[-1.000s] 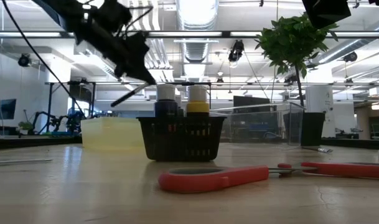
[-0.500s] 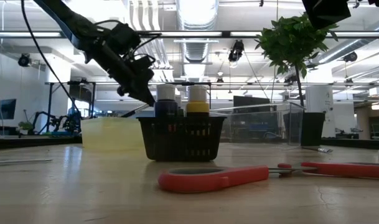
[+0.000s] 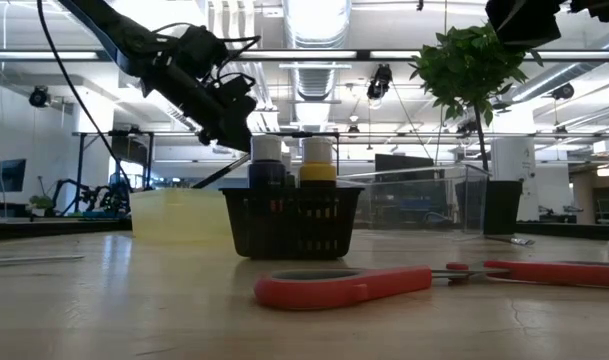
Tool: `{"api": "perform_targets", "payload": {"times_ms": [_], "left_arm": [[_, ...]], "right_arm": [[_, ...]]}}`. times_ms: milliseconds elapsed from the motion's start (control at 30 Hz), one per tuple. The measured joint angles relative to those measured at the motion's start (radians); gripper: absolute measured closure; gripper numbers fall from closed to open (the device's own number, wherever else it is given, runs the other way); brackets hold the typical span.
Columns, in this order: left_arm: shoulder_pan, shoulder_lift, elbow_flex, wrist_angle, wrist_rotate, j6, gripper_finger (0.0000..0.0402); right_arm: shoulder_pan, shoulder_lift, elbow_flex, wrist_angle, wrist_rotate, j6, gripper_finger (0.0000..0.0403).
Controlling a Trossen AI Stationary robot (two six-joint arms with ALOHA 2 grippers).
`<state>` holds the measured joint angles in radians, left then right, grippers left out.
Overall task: Pick & Place Paint Supplies
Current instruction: Put the black powder brush into the yellow bin, then put the black eyeshadow brush into the yellow bin
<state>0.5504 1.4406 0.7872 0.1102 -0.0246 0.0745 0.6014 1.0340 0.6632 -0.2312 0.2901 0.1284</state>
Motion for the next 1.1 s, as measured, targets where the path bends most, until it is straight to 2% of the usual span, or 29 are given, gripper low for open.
{"api": "perform_targets", "payload": {"times_ms": [433,767,833,867,1000,1100], "left_arm": [[0.0,-0.001,0.0,-0.001,0.0,0.002,0.0365],[-0.007,-0.004,0.0,-0.002,0.006,0.0,0.0257],[-0.018,-0.019,0.0,0.007,0.079,0.0,0.0243],[-0.026,-0.031,0.0,0.026,0.151,0.0,0.0238],[-0.092,-0.093,0.0,0.179,0.528,-0.055,0.0232],[-0.196,-0.144,0.0,0.321,0.786,-0.049,0.0231]], "right_arm": [[0.001,0.0,0.0,0.001,0.0,0.003,0.014],[0.001,0.0,-0.002,0.001,0.0,0.007,0.014],[0.001,0.0,-0.003,-0.003,0.0,0.02,0.014],[0.0,0.0,-0.003,-0.006,0.0,0.026,0.014],[0.0,0.0,-0.005,-0.015,0.0,0.038,0.014],[0.0,0.0,-0.005,-0.03,0.018,0.048,0.014]]}}
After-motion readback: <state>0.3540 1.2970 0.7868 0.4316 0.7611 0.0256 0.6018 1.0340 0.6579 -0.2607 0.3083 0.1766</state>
